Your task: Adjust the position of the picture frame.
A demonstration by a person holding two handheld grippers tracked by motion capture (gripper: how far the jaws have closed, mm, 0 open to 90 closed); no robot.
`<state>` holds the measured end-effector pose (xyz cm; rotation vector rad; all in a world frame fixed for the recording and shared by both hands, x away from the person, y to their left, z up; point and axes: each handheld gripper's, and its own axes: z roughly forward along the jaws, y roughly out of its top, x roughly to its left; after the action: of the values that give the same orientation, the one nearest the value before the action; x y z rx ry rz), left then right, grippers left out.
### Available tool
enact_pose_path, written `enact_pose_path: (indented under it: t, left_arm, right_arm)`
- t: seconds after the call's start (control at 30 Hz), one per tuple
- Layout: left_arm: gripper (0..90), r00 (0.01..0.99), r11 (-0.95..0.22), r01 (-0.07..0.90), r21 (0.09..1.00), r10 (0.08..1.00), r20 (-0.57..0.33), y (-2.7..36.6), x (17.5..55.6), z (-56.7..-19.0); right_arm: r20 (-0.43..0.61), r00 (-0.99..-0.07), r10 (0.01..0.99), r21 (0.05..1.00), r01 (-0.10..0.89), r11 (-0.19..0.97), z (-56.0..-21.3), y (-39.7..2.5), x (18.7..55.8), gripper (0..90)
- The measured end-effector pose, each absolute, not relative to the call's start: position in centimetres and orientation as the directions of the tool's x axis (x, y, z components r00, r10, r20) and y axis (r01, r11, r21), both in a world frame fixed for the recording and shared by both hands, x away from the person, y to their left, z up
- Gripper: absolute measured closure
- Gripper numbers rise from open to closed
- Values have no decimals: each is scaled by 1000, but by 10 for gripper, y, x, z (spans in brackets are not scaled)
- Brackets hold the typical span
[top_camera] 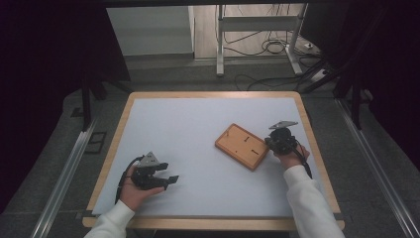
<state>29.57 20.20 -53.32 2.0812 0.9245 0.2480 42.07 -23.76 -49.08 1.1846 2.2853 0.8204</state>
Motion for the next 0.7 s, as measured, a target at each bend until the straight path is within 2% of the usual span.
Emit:
enact_pose_path:
  t: [0.2,0.43,0.7]
  left_arm:
    - [309,713,-395,526,753,688,-137,201,296,-533]
    - [311,711,-393,528,753,689,-139,202,296,-534]
    - [311,710,-392,527,754,690,-138,203,296,-534]
  right_arm:
    - [-135,-532,836,672,571,472,-492,-235,426,899]
    - [-125,-506,853,661,599,452,-496,-243,437,899]
    - [-123,-518,846,646,606,464,-502,-246,439,899]
